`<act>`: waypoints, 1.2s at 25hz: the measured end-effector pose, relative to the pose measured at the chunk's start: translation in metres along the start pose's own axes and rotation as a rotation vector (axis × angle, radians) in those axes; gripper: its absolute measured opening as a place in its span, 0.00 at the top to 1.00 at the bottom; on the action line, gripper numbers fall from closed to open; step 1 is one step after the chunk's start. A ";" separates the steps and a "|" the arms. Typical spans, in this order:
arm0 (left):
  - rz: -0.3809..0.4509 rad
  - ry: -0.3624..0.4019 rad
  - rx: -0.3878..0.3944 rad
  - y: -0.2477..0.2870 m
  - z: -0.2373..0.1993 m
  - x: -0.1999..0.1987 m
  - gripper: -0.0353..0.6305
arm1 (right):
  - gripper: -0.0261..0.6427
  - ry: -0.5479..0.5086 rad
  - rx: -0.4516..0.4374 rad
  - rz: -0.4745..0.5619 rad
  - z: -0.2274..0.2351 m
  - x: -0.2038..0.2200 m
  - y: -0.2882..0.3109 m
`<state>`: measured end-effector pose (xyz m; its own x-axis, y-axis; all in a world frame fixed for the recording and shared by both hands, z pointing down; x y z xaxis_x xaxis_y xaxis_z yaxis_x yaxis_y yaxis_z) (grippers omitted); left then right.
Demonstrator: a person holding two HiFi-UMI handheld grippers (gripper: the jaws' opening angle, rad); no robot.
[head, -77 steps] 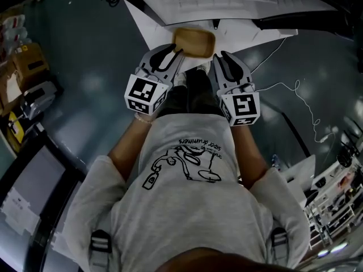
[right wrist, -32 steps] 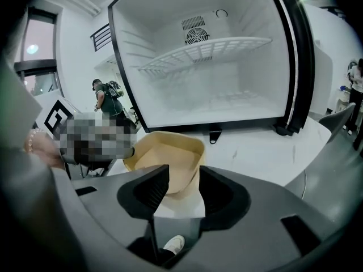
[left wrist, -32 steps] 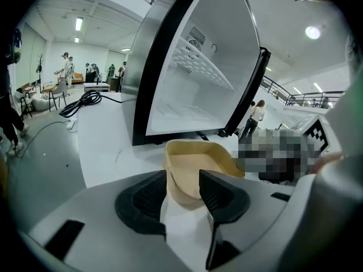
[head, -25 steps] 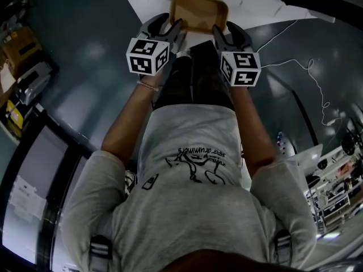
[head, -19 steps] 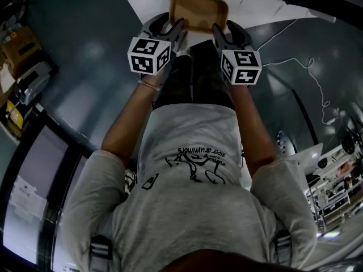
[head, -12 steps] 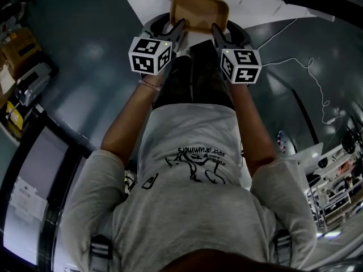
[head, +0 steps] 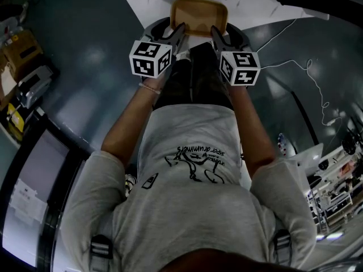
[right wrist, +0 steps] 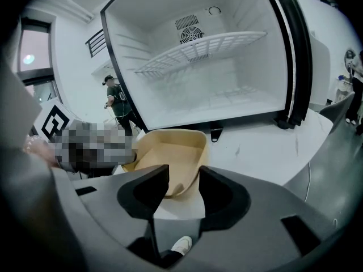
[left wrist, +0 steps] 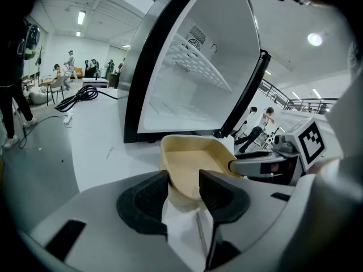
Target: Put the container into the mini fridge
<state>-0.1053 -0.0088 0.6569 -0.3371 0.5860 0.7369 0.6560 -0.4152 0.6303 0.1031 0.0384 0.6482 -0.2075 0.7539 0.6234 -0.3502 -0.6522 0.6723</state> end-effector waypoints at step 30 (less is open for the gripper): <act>0.082 0.038 0.020 -0.076 0.040 -0.065 0.68 | 0.72 -0.033 -0.005 0.115 -0.043 -0.050 -0.082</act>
<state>-0.1061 0.0127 0.5512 -0.3069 0.5231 0.7951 0.6958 -0.4466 0.5624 0.1033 0.0575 0.5445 -0.2166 0.6709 0.7093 -0.3308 -0.7339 0.5932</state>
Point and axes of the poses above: the fingertips, and each gripper's own axes: y forward along the fingers, z to its right, x out of its underside, the point moved 9 cm from there along -y, backward along the fingers, and after that the axes turned 11 degrees about y, right-handed, at the moved point
